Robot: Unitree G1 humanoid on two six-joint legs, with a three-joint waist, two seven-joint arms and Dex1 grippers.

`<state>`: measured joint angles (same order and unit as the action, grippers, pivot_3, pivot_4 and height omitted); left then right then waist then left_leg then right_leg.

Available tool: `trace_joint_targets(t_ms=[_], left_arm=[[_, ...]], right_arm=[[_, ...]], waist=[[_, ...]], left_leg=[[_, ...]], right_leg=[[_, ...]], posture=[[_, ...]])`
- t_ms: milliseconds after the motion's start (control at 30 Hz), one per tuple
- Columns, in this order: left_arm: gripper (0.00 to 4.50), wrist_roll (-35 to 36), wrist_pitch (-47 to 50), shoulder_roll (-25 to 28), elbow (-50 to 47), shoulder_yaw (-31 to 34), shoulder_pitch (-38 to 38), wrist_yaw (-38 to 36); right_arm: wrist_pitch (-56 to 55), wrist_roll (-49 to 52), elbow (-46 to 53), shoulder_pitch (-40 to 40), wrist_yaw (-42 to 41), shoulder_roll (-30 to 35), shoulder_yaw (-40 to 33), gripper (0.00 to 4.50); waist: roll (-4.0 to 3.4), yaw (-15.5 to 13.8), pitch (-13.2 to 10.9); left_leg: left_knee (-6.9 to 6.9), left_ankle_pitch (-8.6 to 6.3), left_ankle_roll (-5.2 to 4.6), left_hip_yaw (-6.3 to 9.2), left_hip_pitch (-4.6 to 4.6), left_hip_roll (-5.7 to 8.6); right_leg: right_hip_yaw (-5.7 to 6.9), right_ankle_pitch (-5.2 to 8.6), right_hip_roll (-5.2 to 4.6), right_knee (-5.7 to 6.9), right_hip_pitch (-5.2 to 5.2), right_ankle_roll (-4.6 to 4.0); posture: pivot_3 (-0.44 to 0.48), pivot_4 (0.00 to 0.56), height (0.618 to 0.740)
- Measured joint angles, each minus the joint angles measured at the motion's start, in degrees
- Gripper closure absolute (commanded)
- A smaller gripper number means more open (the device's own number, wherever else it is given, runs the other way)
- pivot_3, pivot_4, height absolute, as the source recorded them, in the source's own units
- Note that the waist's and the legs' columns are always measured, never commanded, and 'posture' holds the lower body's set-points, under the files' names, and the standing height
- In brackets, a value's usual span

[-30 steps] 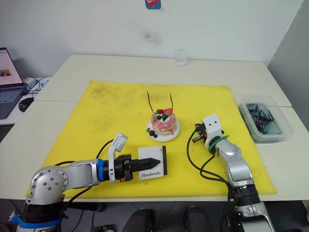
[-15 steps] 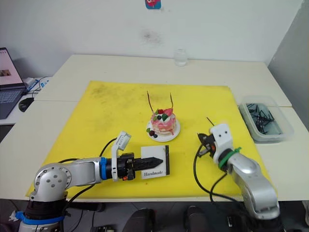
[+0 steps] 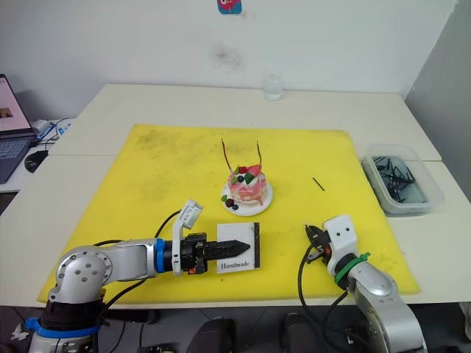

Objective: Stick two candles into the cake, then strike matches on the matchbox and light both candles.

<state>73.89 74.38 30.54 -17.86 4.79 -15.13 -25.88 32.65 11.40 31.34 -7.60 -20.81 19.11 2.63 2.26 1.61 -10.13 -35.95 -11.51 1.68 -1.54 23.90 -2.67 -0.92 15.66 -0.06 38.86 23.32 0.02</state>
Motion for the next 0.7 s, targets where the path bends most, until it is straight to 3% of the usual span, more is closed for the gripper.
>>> trace_joint_targets(t_ms=[67,500,600,700], left_arm=[[4.5,-0.01,0.0,0.04,0.01,0.0,-0.01,0.0],[4.5,-0.05,0.0,0.11,0.23,0.0,-0.25,-0.07],[4.5,-0.05,0.0,0.11,0.24,0.0,-0.27,-0.08],[4.5,-0.05,0.0,0.11,0.24,0.0,-0.27,-0.08]], right_arm=[[-0.9,-0.86,-0.17,-0.09,0.01,0.21,0.69,2.21],[-4.74,-3.53,-3.1,0.68,0.6,-0.44,2.06,2.21],[-4.94,-3.63,-3.61,0.89,0.9,-0.62,2.13,2.76],[-5.4,-3.71,-3.97,0.9,1.09,-0.81,2.17,3.76]], waist=[[0.0,0.0,0.0],[0.01,0.0,0.0],[0.02,0.0,0.01],[0.03,-0.01,0.02]], left_leg=[[0.0,0.0,0.0,0.03,0.0,0.0],[-0.02,0.0,0.0,0.01,-0.02,0.01],[-0.04,0.0,0.0,0.01,-0.03,0.01],[-0.04,0.0,0.0,0.01,-0.04,0.01]], right_leg=[[0.02,0.0,0.0,0.01,0.0,0.0],[0.0,-0.01,0.0,0.02,-0.02,0.02],[-0.01,-0.01,-0.01,0.02,-0.03,0.0],[-0.01,0.03,-0.02,0.02,-0.04,-0.06]], posture=[[0.0,0.15,0.74],[0.0,0.15,0.74],[0.0,0.15,0.74],[0.0,0.15,0.74]])
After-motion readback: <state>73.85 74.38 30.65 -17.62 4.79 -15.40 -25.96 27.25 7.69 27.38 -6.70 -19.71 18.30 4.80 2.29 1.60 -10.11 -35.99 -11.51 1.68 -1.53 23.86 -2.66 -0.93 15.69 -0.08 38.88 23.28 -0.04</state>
